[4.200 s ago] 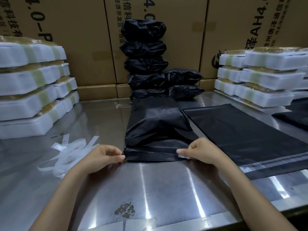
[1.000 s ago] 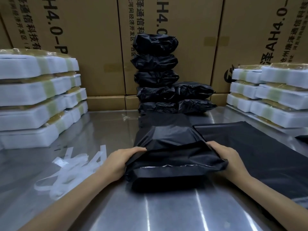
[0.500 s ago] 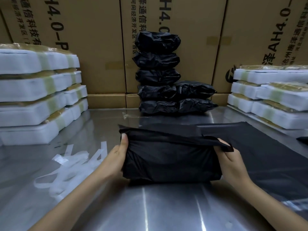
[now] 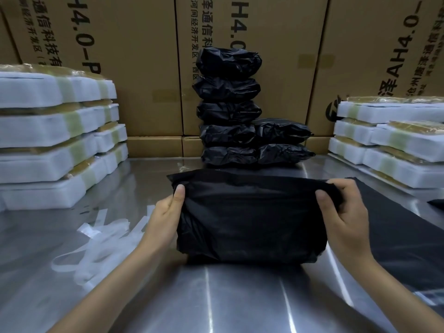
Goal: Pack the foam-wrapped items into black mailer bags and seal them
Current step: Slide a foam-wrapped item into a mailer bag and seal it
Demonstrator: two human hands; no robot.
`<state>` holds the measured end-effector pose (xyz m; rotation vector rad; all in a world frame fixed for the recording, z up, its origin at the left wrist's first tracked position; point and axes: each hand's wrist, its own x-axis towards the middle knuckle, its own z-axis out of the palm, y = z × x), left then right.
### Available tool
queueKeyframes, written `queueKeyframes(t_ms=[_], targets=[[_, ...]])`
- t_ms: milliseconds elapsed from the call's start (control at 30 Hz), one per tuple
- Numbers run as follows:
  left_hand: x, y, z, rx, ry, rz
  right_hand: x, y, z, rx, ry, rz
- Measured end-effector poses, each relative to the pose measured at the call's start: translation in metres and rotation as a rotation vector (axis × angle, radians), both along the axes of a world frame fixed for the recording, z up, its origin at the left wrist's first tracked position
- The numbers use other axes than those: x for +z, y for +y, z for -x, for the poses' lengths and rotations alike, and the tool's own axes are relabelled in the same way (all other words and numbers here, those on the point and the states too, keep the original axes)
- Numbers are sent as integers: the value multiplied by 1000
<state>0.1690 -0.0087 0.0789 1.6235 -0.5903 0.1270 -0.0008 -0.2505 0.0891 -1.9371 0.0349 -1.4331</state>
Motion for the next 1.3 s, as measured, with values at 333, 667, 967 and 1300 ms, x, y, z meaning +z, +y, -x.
queueKeyframes(t_ms=[333, 667, 967, 1300], targets=[[14, -14, -11, 177, -114, 147, 7, -8, -28, -18, 5, -198], [-11, -31, -40, 152, 251, 6, -13, -29, -58, 15, 461, -719], [-31, -52, -30, 283, 134, -291, -25, -36, -71, -87, 659, -618], [-21, -68, -7, 303, -249, -870, -18, -38, -74, -51, 848, -458]])
